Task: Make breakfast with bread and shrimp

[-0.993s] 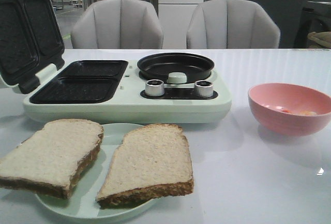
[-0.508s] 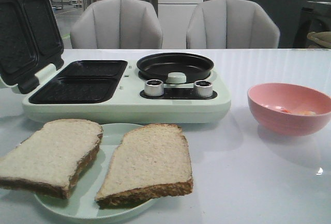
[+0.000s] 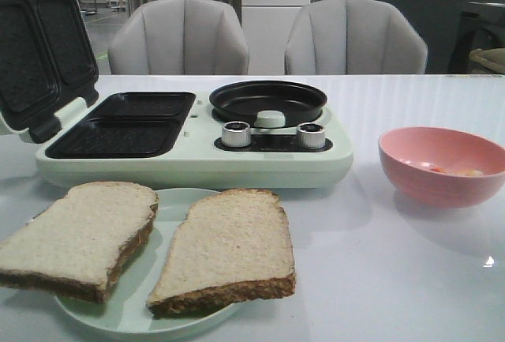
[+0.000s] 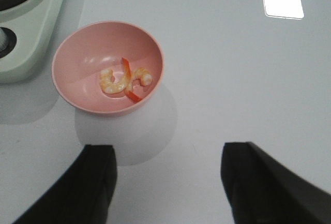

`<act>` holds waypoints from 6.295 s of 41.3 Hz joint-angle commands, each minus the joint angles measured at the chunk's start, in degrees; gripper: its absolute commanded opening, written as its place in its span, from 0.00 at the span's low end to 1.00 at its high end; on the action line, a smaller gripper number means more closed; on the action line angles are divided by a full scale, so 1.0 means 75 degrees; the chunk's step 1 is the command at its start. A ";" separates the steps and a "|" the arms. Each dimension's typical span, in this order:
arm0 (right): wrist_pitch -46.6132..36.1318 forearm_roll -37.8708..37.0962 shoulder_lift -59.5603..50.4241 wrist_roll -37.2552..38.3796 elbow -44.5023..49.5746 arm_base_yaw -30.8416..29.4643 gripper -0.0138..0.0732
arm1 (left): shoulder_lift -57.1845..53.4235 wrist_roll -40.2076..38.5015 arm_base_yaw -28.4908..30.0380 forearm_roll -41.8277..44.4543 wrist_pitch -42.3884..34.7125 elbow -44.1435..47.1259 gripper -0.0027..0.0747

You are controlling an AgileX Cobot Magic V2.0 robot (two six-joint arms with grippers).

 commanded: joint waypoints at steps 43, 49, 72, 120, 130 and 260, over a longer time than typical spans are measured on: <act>-0.0483 -0.0063 0.0002 -0.0027 -0.0275 -0.0032 0.79 | 0.5459 -0.7374 -0.3419 0.8421 0.0699 0.1204 0.72; -0.0483 -0.0063 0.0002 -0.0027 -0.0275 -0.0032 0.79 | 0.5666 -0.7690 -0.3174 0.8717 0.0665 0.1204 0.72; -0.0483 -0.0063 0.0002 -0.0027 -0.0275 -0.0032 0.79 | 0.6398 -0.8474 -0.2113 1.0031 0.0303 0.1188 0.59; -0.0483 -0.0063 0.0002 -0.0027 -0.0275 -0.0032 0.79 | 0.4859 -0.9363 -0.4043 1.0612 0.3551 0.1155 0.16; -0.0483 -0.0063 0.0002 -0.0027 -0.0275 -0.0032 0.79 | 0.4168 -0.8755 -0.4060 1.0982 0.3799 0.0971 0.16; -0.0483 -0.0063 0.0002 -0.0027 -0.0275 -0.0032 0.79 | 1.0045 -0.5824 0.2259 1.0897 -0.0940 -0.6236 0.70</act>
